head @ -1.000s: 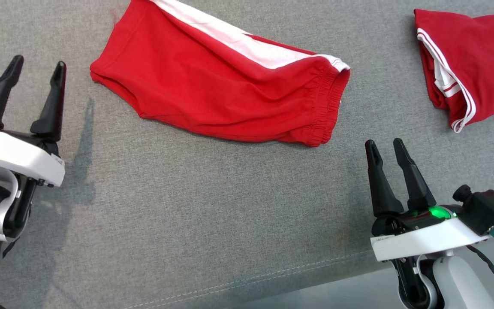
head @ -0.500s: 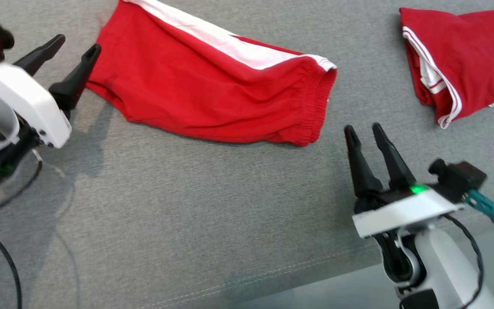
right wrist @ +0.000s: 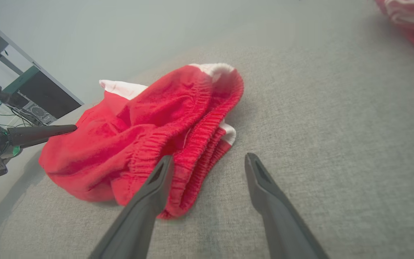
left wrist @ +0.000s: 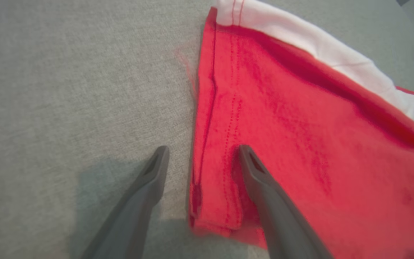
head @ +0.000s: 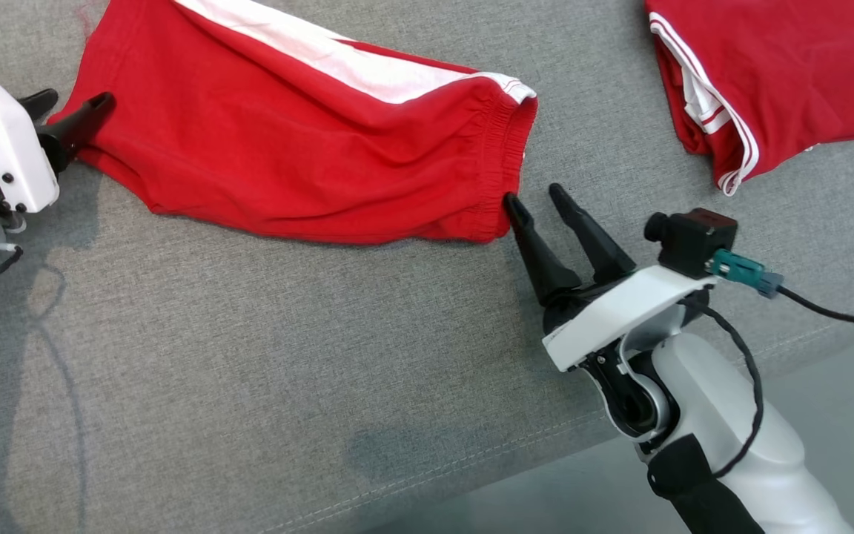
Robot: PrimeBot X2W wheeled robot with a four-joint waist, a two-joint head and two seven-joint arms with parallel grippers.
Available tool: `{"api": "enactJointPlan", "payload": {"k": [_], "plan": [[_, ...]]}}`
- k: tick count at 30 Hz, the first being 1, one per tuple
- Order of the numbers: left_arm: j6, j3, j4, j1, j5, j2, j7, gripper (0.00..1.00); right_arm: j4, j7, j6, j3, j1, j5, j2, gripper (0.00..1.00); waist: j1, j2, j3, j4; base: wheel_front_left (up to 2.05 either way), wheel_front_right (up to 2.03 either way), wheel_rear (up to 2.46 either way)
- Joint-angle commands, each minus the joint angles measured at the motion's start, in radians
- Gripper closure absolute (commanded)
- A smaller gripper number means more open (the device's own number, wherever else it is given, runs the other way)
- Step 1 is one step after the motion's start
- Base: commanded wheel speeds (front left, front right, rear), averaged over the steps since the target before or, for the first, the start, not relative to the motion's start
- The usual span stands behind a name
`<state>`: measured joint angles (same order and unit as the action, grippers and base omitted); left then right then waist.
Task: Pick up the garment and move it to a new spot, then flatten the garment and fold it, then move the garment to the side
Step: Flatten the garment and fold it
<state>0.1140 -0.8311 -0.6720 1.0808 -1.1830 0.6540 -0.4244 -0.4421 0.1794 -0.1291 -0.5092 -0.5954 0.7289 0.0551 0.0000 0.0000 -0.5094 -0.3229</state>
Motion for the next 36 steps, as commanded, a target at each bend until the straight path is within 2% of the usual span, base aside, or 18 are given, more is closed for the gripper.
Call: {"api": "enactJointPlan", "payload": {"k": [1,11,12,13,14,15,16,21,28,31,36], "plan": [[0.004,0.023,-0.015,0.040,-0.011,0.033,-0.032,0.00,-0.003,-0.007,-0.002,-0.033,-0.018,0.020,-0.005,0.00,0.0000,0.0000,-0.003,0.007,0.00,0.00,0.00],[0.006,0.023,-0.075,0.048,-0.088,0.001,-0.170,0.01,-0.108,-0.053,-0.002,-0.099,-0.097,0.060,-0.005,0.00,0.0000,0.0000,-0.001,0.029,0.00,0.00,0.00],[0.006,0.022,-0.077,0.049,-0.091,-0.001,-0.181,0.21,-0.115,-0.053,-0.002,-0.102,-0.103,0.065,-0.005,0.03,0.0000,0.0000,-0.001,0.030,0.00,0.00,0.00],[0.006,0.021,-0.077,0.050,-0.095,-0.002,-0.188,0.51,-0.121,-0.054,-0.002,-0.107,-0.108,0.073,-0.005,0.25,0.0000,0.0000,0.000,0.030,0.00,0.00,0.00],[0.006,0.024,-0.078,0.047,-0.108,-0.006,-0.201,0.73,-0.128,-0.057,-0.002,-0.112,-0.113,0.080,-0.005,0.63,0.0000,0.0000,0.001,0.031,0.00,0.00,0.00],[0.006,0.028,-0.079,0.043,-0.122,-0.010,-0.215,1.00,-0.133,-0.054,-0.002,-0.113,-0.117,0.090,-0.005,0.78,0.0000,0.0000,0.002,0.032,0.00,0.00,0.00],[0.005,0.028,-0.079,0.043,-0.127,-0.011,-0.225,1.00,-0.140,-0.055,-0.002,-0.116,-0.121,0.096,-0.005,1.00,0.0000,0.0000,0.003,0.032,0.00,0.00,0.00],[0.005,0.048,-0.068,0.030,-0.168,-0.015,-0.244,1.00,-0.167,-0.059,-0.002,-0.125,-0.136,0.126,-0.005,1.00,0.0000,0.0000,0.006,0.039,0.00,0.00,0.00],[0.011,0.100,-0.004,-0.016,-0.234,-0.013,-0.199,1.00,-0.186,-0.081,-0.002,-0.096,-0.142,0.143,-0.003,1.00,0.0000,0.0000,0.020,0.075,0.00,0.00,0.00],[0.014,0.128,0.050,-0.056,-0.264,-0.013,-0.151,1.00,-0.166,-0.108,-0.002,-0.074,-0.132,0.153,0.020,1.00,0.0000,0.0000,0.030,0.103,0.00,0.00,0.00],[0.016,0.173,0.174,-0.152,-0.295,0.001,-0.038,1.00,-0.093,-0.184,-0.002,-0.045,-0.093,0.175,0.095,1.00,0.0000,0.0000,0.048,0.158,0.00,0.00,0.00]]}}
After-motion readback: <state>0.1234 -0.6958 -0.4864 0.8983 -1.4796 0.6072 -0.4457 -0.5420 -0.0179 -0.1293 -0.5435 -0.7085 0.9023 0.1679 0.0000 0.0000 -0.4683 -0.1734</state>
